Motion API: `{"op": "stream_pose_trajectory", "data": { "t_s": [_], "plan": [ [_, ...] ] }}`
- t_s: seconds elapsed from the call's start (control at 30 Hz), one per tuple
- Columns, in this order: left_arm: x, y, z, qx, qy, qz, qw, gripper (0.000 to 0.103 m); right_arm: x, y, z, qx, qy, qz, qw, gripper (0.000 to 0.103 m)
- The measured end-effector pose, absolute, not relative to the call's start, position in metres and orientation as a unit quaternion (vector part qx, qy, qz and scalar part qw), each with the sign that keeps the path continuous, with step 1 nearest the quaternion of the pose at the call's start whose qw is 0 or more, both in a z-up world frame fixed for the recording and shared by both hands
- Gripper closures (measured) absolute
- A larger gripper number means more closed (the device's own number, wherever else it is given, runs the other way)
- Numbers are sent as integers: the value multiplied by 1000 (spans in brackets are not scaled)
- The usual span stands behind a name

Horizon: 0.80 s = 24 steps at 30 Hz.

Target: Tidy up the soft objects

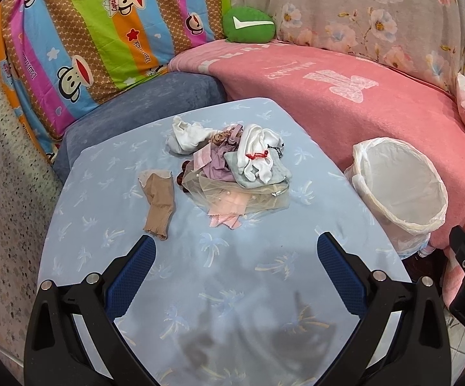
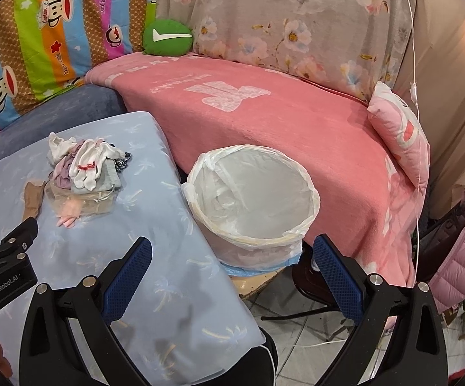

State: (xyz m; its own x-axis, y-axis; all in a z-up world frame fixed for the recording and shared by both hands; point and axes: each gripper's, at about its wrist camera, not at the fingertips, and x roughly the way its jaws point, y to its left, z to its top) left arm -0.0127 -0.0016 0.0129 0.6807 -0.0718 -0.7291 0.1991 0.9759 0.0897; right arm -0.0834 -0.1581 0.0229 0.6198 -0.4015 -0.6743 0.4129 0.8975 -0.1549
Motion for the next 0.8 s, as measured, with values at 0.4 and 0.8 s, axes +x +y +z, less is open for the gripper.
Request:
{"op": "stream_pose_trajectory", "data": {
  "t_s": [0.4,0.8],
  "plan": [
    [-6,-5,10,86,396,-74,911,7,-70,-164,15,10,383,-224,896,6],
    [3,-7,7,85,401,-74,909,7,-61,-169,9,12,391,-228,891,6]
  ]
}}
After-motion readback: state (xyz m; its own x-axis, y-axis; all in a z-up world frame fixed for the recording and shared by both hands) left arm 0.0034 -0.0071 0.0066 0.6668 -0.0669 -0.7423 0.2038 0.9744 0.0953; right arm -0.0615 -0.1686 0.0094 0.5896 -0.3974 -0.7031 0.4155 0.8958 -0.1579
